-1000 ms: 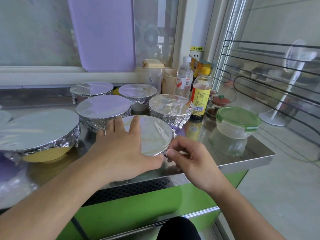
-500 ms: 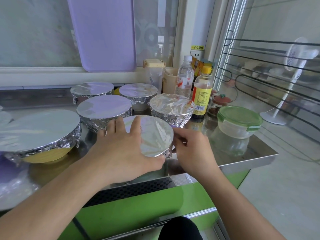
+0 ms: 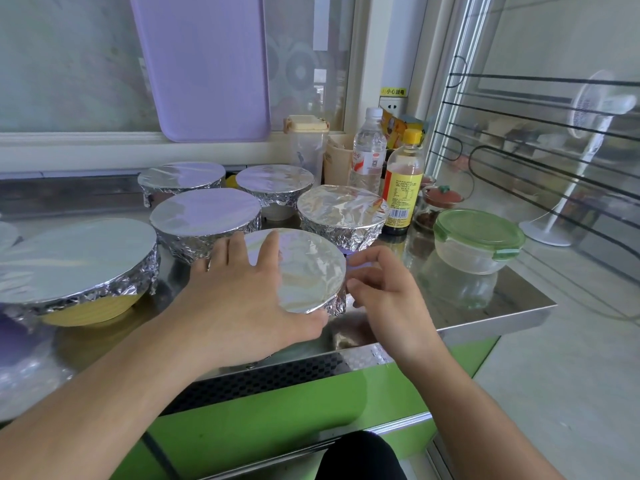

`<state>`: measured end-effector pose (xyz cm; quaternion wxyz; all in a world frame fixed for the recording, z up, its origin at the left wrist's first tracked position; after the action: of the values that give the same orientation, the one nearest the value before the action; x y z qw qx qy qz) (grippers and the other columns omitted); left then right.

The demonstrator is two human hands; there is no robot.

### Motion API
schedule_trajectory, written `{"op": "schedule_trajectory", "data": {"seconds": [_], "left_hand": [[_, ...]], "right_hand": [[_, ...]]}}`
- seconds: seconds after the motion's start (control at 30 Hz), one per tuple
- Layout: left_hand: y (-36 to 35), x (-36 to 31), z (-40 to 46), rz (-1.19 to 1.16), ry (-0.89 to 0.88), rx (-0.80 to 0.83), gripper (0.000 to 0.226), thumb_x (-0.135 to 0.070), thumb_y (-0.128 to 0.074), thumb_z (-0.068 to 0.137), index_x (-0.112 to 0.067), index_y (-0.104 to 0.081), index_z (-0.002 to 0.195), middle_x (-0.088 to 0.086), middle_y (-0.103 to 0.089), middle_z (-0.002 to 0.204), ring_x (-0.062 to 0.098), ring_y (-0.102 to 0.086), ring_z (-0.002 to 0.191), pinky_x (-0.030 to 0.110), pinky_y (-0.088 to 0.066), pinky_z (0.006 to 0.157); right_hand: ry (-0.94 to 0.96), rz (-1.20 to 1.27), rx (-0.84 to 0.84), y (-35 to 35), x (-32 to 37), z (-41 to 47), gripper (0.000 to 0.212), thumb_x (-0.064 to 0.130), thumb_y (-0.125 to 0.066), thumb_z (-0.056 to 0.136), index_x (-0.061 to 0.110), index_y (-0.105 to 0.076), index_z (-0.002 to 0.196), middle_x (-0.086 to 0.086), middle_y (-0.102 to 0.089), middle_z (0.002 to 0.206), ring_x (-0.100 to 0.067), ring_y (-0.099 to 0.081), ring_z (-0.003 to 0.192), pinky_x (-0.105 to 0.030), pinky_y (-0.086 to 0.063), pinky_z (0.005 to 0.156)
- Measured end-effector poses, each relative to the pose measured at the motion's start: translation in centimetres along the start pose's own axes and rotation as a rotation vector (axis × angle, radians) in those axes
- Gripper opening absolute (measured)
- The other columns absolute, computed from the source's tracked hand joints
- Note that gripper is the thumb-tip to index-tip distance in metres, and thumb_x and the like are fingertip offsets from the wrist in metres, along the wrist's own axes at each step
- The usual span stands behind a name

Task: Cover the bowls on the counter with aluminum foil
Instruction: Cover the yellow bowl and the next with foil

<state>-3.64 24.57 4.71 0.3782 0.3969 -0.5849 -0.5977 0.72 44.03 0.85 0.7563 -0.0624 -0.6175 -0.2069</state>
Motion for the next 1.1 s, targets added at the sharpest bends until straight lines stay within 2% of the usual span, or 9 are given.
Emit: {"op": "schedule_trajectory", "data": {"seconds": [0.07, 0.17, 0.27, 0.43, 0.6, 0.7, 0.83, 0.97, 1.1], "left_hand": [[-0.1, 0.1, 0.0, -0.002, 0.001, 0.008, 0.129, -0.103, -0.028, 0.061, -0.031, 0.015, 0.160, 0.008, -0.003, 0.169, 0.028, -0.001, 0.158, 0.050, -0.018, 0.122], [-0.3, 0.2, 0.1, -0.010, 0.002, 0.015, 0.131, -0.103, -0.026, 0.058, -0.031, 0.016, 0.160, 0.007, 0.000, 0.169, 0.027, 0.002, 0.158, 0.050, -0.017, 0.123], [-0.3, 0.3, 0.1, -0.010, 0.004, 0.007, 0.132, -0.104, -0.026, 0.057, -0.031, 0.016, 0.159, 0.008, -0.001, 0.169, 0.027, 0.002, 0.158, 0.051, -0.017, 0.123], [-0.4, 0.3, 0.2, -0.008, 0.004, 0.018, 0.131, -0.104, -0.028, 0.060, -0.031, 0.018, 0.159, 0.007, 0.001, 0.170, 0.027, 0.003, 0.158, 0.051, -0.016, 0.124], [-0.5, 0.4, 0.3, -0.009, 0.007, 0.028, 0.132, -0.104, -0.026, 0.058, -0.031, 0.018, 0.159, 0.009, 0.001, 0.170, 0.027, 0.004, 0.159, 0.052, -0.016, 0.124], [-0.5, 0.4, 0.3, -0.005, 0.006, 0.026, 0.130, -0.104, -0.026, 0.058, -0.032, 0.017, 0.158, 0.009, -0.001, 0.170, 0.027, 0.003, 0.158, 0.052, -0.017, 0.124], [-0.5, 0.3, 0.3, -0.008, 0.006, 0.031, 0.129, -0.103, -0.027, 0.059, -0.032, 0.015, 0.158, 0.009, -0.001, 0.169, 0.027, 0.003, 0.158, 0.052, -0.017, 0.124], [-0.5, 0.3, 0.2, -0.008, -0.003, 0.019, 0.125, -0.103, -0.030, 0.061, -0.033, 0.010, 0.157, 0.007, -0.008, 0.166, 0.027, -0.003, 0.156, 0.050, -0.020, 0.121], [-0.5, 0.3, 0.3, -0.015, -0.010, 0.017, 0.124, -0.104, -0.029, 0.060, -0.035, 0.008, 0.156, 0.006, -0.011, 0.164, 0.026, -0.003, 0.156, 0.051, -0.021, 0.121]], "right_hand": [[-0.164, 0.202, 0.073, -0.2, -1.0, 0.2, 0.019, -0.004, -0.061, 0.099, 0.010, -0.056, 0.109, -0.005, -0.069, 0.087, -0.020, -0.059, 0.063, -0.036, -0.048, 0.064], [-0.278, 0.313, 0.204, -0.7, -2.2, 0.5, 0.026, -0.012, -0.063, 0.094, 0.007, -0.052, 0.109, -0.004, -0.066, 0.078, -0.022, -0.059, 0.059, -0.037, -0.052, 0.060], [-0.345, 0.336, 0.220, -0.4, -3.0, 1.1, 0.036, -0.010, -0.069, 0.074, 0.012, -0.050, 0.097, -0.004, -0.063, 0.074, -0.023, -0.051, 0.056, -0.037, -0.029, 0.059], [-0.342, 0.243, 0.212, 0.7, -3.0, 1.8, 0.044, -0.022, -0.059, 0.089, 0.020, -0.046, 0.081, -0.004, -0.059, 0.076, -0.016, -0.037, 0.051, -0.030, -0.030, 0.054], [-0.374, 0.421, 0.199, 1.1, -1.9, 1.6, 0.035, -0.023, -0.042, 0.088, 0.011, -0.049, 0.096, -0.007, -0.052, 0.076, -0.011, -0.028, 0.046, -0.018, -0.015, 0.039], [-0.374, 0.561, 0.209, 0.3, -1.9, 1.3, 0.033, -0.021, -0.038, 0.091, 0.009, -0.048, 0.099, -0.006, -0.040, 0.065, -0.015, -0.038, 0.047, -0.023, -0.026, 0.036], [-0.271, 0.643, 0.287, -0.6, -1.4, 0.7, 0.033, -0.019, -0.047, 0.087, 0.009, -0.053, 0.104, -0.013, -0.044, 0.072, -0.025, -0.046, 0.060, -0.031, -0.042, 0.050], [-0.104, 0.332, 0.280, -0.3, -0.9, 0.1, 0.032, -0.008, -0.075, 0.083, 0.002, -0.063, 0.110, -0.017, -0.065, 0.092, -0.027, -0.058, 0.064, -0.039, -0.054, 0.057], [0.062, 0.027, 0.110, 0.4, 0.0, -0.1, 0.016, -0.001, -0.075, 0.092, 0.011, -0.065, 0.096, -0.008, -0.071, 0.084, -0.031, -0.065, 0.061, -0.046, -0.060, 0.056]]}}
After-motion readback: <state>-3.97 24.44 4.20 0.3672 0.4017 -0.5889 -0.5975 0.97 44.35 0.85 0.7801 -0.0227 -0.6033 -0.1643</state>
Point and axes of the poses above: each hand's wrist, its own z-axis towards the middle knuckle, its own y-axis out of the back of the hand, x = y × z, the point moved 8 cm from there along z, towards the middle knuckle
